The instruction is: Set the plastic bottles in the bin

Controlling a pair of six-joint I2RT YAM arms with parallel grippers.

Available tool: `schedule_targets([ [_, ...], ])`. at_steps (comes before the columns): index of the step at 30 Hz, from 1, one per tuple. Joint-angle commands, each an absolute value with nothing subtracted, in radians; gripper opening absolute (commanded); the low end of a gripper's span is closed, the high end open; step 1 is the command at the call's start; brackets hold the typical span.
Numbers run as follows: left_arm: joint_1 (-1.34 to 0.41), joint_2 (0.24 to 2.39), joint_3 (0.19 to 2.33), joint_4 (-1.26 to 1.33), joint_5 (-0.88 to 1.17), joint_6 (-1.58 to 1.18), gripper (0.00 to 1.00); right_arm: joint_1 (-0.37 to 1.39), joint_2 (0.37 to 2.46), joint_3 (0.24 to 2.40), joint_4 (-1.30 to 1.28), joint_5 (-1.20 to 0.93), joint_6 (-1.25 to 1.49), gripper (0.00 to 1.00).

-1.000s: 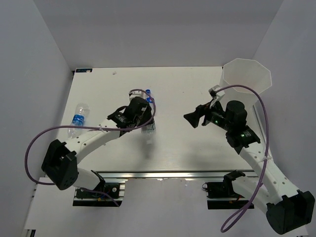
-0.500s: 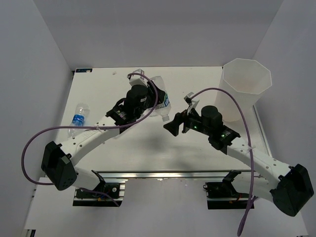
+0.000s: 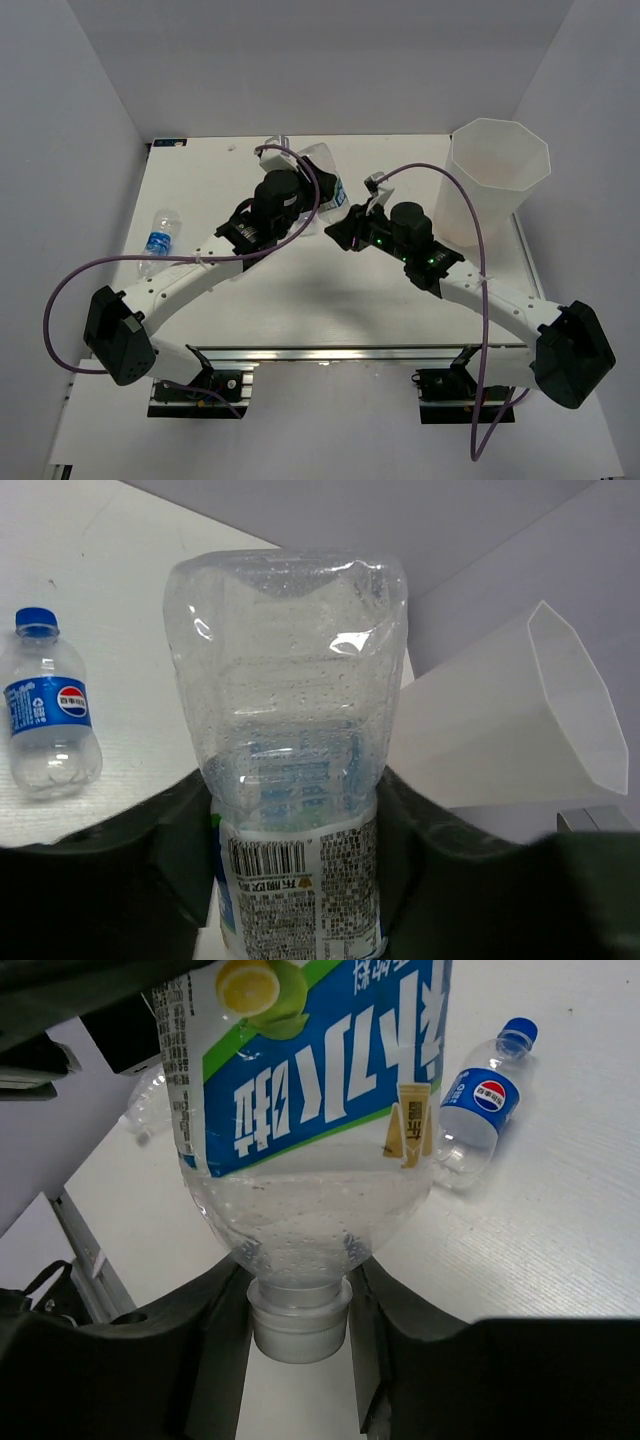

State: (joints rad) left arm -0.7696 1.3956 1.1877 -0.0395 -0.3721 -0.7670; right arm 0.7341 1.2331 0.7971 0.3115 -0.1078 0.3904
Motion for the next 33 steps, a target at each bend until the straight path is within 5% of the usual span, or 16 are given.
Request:
schedule_targets([
  [1,-0.787,1.342,1.189,-0.015,-0.336,-0.762,0.69,0.733,1.232,0.859,0.384,-0.078,0.402,0.0],
  [2,-0.787,1.338,1.187,-0.018,-0.344,-0.755,0.92,0.733,1.227,0.859,0.367,-0.066,0.405,0.0],
  [3,-0.787,1.33,1.189,-0.026,-0.354,-0.746,0.98,0.732,1.215,0.865,0.35,-0.017,0.4,0.0],
  [9,-0.787,1.272,1.235,-0.17,-0.512,-0.709,0.98,0.652,1.146,0.96,0.192,0.167,0.313,0.0],
  [14,-0.761,1.235,1.235,-0.27,-0.623,-0.709,0.98,0.421,1.092,1.078,0.048,0.183,0.307,0.0],
  [23,-0.62,1.296,1.244,-0.439,-0.569,-0.767,0.98,0.146,1.083,1.218,-0.259,0.272,0.374,0.0],
  [27,-0.603,1.305,1.241,-0.439,-0.555,-0.767,0.98,0.12,1.066,1.198,-0.253,0.212,0.402,0.36],
  [30,-0.598,1.322,1.253,-0.459,-0.558,-0.765,0.98,0.118,1.052,1.197,-0.229,0.173,0.391,0.89],
  [33,-0.597,1.335,1.262,-0.471,-0.558,-0.758,0.98,0.118,1.029,1.193,-0.19,0.112,0.377,0.89],
])
